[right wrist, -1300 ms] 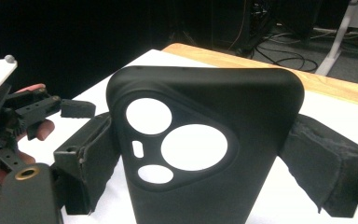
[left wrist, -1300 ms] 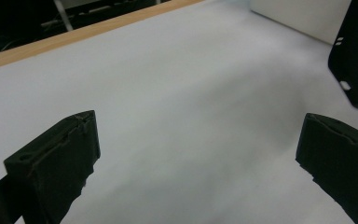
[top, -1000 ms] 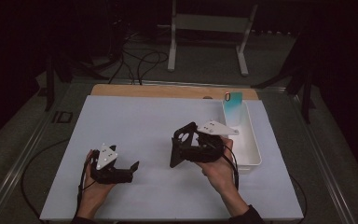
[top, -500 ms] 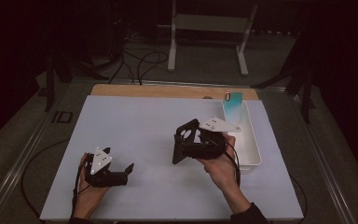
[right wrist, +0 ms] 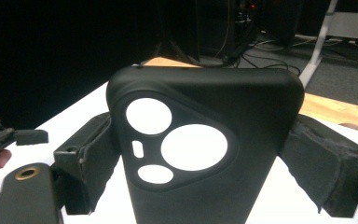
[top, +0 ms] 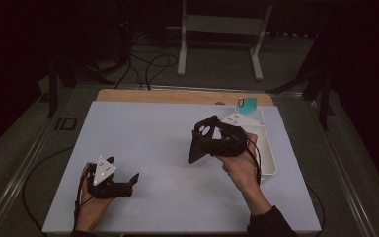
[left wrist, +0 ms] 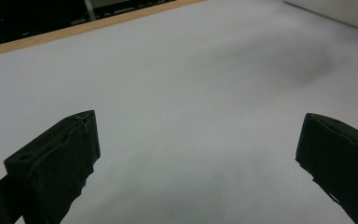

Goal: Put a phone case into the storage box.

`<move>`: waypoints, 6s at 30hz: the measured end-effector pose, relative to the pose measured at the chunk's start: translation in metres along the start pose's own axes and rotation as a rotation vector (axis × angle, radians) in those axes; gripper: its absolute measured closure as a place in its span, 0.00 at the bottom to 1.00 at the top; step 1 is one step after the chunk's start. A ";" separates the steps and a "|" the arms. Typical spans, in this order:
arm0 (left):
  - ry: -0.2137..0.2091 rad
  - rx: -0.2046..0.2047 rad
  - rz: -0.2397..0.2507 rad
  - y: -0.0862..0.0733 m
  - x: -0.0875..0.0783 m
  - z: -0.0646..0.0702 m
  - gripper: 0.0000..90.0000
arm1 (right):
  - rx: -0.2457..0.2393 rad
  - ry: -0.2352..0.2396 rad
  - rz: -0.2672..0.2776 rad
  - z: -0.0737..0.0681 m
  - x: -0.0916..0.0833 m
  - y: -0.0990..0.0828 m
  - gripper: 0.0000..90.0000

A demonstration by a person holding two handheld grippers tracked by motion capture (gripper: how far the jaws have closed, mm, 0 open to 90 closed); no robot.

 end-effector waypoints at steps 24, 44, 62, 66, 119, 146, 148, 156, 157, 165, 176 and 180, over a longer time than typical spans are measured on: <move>0.013 0.003 -0.005 -0.001 -0.001 -0.003 0.00 | -0.037 -0.079 0.032 0.033 -0.001 0.026 0.16; 0.011 0.004 -0.004 0.000 -0.001 -0.001 0.00 | -0.024 -0.158 0.066 0.069 -0.005 0.045 0.16; 0.007 0.007 -0.006 0.000 -0.001 0.000 0.00 | -0.010 -0.292 0.091 0.115 -0.015 0.063 0.16; 0.007 0.005 -0.005 0.000 -0.001 0.000 0.00 | 0.008 -0.326 0.086 0.128 -0.014 0.062 0.16; -0.003 0.011 -0.003 0.001 0.000 0.003 0.00 | 0.153 -0.526 -0.117 0.219 0.046 -0.009 0.15; -0.004 -0.002 0.001 0.000 -0.002 0.001 0.00 | 0.174 -0.491 -0.130 0.230 0.066 -0.010 0.08; -0.002 0.000 0.000 0.000 -0.002 0.001 0.00 | 0.174 -0.484 -0.125 0.229 0.066 -0.010 0.08; 0.007 -0.001 0.005 0.001 -0.004 -0.002 0.00 | 0.164 -0.465 -0.098 0.222 0.051 -0.004 0.08; 0.011 -0.004 0.007 0.001 -0.005 -0.004 0.00 | 0.153 -0.461 -0.099 0.220 0.049 -0.004 0.08; 0.019 -0.005 0.013 0.003 -0.008 -0.006 0.00 | 0.116 -0.376 -0.085 0.193 0.032 -0.010 0.08; 0.003 -0.009 0.047 0.011 -0.017 -0.004 0.00 | -0.021 -0.271 -0.067 0.138 0.001 -0.025 0.08; -0.001 -0.002 0.050 0.013 -0.019 -0.002 0.00 | -0.049 -0.224 -0.043 0.121 -0.014 -0.034 0.08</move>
Point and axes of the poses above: each handheld gripper's, and its own axes: x roughly forward along the jaws, y roughly out of its top, z roughly to its right, the point moved 7 cm from there along x, roughly forward along the jaws, and after that the axes turned 4 degrees about x, right-handed, at the moved point
